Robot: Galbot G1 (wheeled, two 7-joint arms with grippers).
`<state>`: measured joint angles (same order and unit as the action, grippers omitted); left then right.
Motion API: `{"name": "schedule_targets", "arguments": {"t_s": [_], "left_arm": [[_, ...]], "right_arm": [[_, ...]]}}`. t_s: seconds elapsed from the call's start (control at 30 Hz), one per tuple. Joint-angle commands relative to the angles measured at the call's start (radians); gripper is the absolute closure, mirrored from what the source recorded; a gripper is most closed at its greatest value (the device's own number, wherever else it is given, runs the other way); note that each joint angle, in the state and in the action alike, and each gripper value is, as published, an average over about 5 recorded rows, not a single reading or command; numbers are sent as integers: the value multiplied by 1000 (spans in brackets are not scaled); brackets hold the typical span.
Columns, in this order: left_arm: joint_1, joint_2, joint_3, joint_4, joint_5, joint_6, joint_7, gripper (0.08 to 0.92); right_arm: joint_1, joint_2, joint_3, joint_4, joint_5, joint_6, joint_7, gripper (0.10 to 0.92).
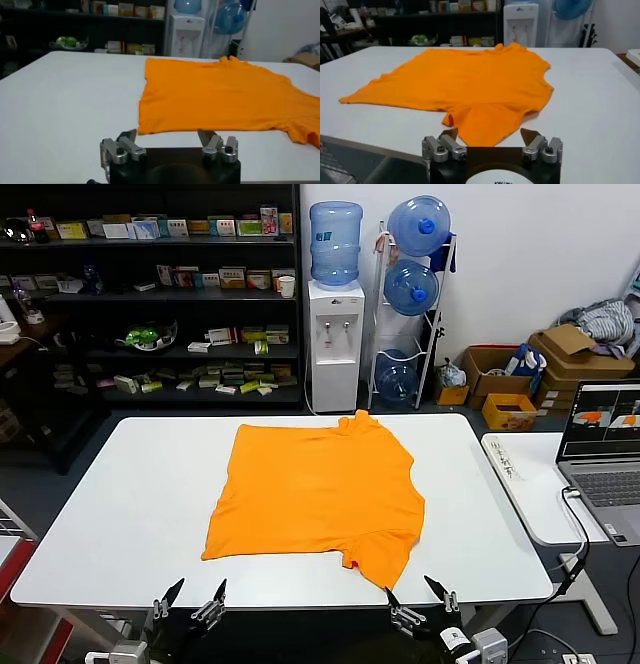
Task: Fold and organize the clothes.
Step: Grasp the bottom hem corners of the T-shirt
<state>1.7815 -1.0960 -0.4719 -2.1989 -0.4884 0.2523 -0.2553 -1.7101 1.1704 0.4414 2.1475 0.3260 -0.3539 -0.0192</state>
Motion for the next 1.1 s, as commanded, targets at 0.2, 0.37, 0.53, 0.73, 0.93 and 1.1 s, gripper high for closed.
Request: {"name": "schedule_targets", "arguments": {"t_s": [0.2,0.37,0.53,0.73,0.93,1.1], "left_arm": [[-180,23,24,130,-61,20,15,177],[-319,36,63,223,-106,71,5,177],[-369,54,73,307,-123,78,10,177],[-379,50,77,337,-144,79,11,177],[-369,31,80,340,-142,85,0,180],[-370,30,81,356,-136,83,0,256]], "right_arm": [[175,-22,-63,-74,56,-24,95,203],[312,-19,-150,-151,104,-103,163,203],[384,-9,-215,-218,149,-160,188,203],[413,-1,-252,-255,159,-188,200,203],[400,-19,-257,-254,159,-191,199,222],[392,-20,-260,-255,154,-197,203,341]]}}
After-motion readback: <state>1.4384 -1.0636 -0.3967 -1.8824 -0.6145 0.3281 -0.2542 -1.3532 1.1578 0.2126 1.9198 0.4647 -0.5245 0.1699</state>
